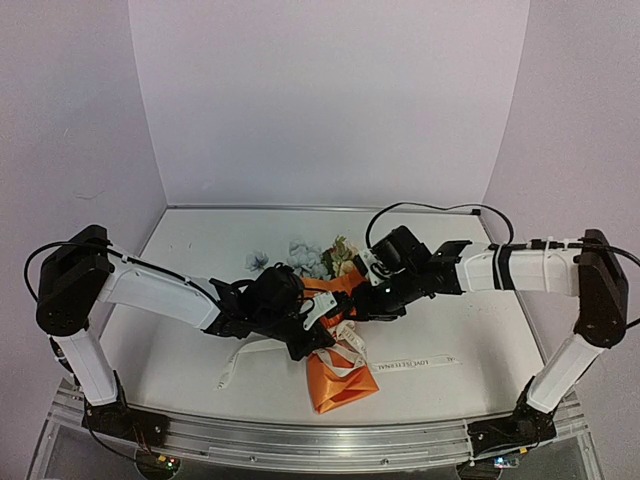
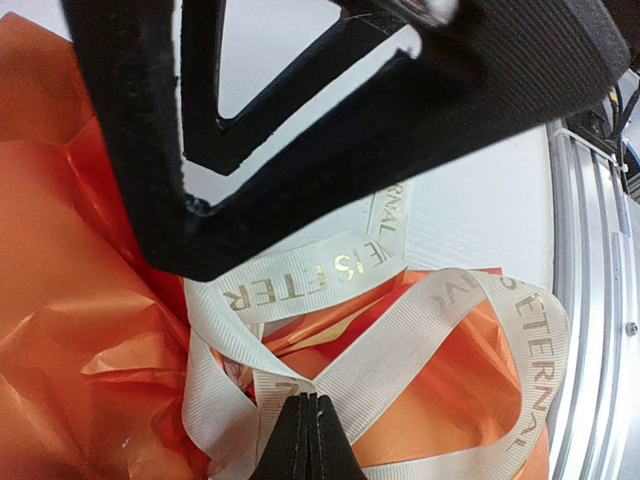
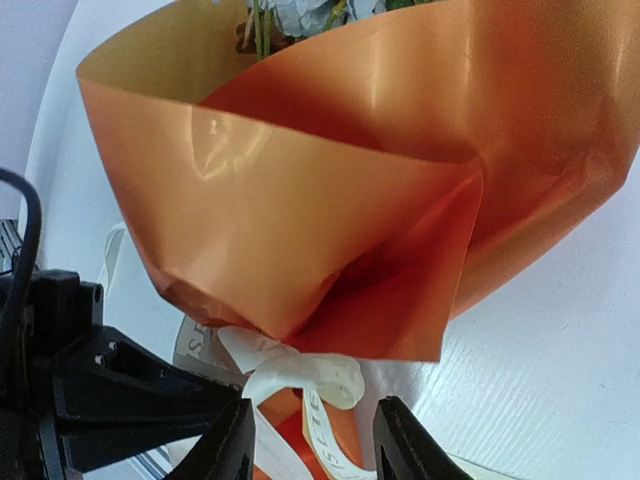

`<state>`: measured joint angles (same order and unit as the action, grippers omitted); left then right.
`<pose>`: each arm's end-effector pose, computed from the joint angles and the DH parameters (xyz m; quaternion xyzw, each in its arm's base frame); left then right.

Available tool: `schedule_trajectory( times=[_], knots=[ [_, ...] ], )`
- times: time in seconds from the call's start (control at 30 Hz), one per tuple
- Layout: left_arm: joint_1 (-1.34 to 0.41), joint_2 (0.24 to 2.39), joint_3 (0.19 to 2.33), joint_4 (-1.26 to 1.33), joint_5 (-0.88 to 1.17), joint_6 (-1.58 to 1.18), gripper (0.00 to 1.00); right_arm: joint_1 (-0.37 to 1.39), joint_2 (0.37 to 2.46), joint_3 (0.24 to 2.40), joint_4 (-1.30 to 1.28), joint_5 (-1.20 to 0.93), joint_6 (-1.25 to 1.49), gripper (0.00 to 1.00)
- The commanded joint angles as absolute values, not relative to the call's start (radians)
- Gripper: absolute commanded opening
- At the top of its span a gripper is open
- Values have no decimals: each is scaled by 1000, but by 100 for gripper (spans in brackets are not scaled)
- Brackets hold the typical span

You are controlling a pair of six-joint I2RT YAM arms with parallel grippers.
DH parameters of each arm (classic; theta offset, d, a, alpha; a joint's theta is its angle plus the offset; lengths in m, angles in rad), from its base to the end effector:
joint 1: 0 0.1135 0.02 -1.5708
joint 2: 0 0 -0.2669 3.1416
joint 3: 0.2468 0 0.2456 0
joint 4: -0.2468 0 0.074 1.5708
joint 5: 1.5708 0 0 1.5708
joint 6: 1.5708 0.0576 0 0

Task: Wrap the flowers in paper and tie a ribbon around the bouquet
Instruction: Cross the half-tied ribbon over the folded bouquet.

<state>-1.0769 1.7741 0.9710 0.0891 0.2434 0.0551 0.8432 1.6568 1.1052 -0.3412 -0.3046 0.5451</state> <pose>0.1682 -0.3417 0.1601 0.5268 0.7351 -0.2980 0.3057 0.2253 0.2789 0.2053 -0.1883 0.9143 0.3202 0.1611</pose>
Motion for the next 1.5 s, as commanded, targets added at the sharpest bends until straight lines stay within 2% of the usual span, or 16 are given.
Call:
schedule_trajectory(
  times=[0.0, 0.3, 0.53, 0.67, 0.97, 1.3, 1.47],
  knots=[
    [-1074, 1780, 971, 114, 263, 88, 0, 843, 1696, 1164, -348, -345, 597, 44],
    [-1074, 1775, 970, 111, 264, 93, 0, 848, 1698, 1124, -348, -356, 614, 42],
    [-1074, 1775, 970, 112, 260, 88, 0, 848, 1702, 1123, -348, -367, 614, 26],
    [-1074, 1775, 973, 109, 259, 91, 0, 848, 1704, 1130, -352, -367, 614, 22],
    [-1073, 1772, 970, 101, 278, 111, 0, 848, 1720, 1158, -367, -363, 621, 32],
    [-1074, 1774, 980, 83, 280, 123, 0, 848, 1736, 1167, -374, -375, 626, 17],
    [-1074, 1774, 985, 82, 275, 116, 0, 848, 1733, 1167, -376, -377, 624, 0]
  ],
)
